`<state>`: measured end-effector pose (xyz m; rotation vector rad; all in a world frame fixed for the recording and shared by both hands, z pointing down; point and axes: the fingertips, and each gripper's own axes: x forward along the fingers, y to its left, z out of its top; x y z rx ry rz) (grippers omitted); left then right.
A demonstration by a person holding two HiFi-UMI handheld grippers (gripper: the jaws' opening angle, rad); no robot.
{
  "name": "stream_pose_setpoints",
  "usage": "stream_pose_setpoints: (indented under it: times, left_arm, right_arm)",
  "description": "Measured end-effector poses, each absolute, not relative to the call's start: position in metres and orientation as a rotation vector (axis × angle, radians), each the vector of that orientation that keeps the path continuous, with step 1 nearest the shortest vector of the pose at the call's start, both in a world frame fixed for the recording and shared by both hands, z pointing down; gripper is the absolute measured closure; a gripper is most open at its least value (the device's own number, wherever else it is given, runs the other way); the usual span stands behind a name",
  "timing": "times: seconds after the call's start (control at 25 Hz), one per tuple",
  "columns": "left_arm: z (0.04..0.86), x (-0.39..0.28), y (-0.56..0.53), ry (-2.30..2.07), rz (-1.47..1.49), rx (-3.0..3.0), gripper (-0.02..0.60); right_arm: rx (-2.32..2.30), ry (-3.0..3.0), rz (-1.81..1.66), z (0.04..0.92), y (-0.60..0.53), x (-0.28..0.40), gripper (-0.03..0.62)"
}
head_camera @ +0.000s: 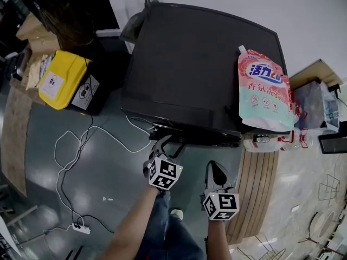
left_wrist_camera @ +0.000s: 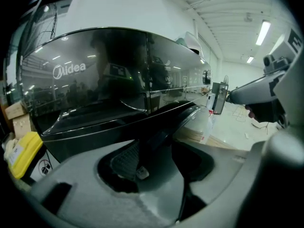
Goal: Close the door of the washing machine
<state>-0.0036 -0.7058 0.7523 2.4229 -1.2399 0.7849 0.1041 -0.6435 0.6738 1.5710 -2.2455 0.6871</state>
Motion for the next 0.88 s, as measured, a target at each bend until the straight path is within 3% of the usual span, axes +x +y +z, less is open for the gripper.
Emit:
stream_pose_setpoints:
  times: [0.88]
  left_arm:
    - [0.7479, -0.0061, -0.7077, -1.273, 0.799, 2.488, 0.387]
  right_arm:
    - [1.600, -2.239, 0.694, 0.6716, -0.6415, 0.1030, 0.582]
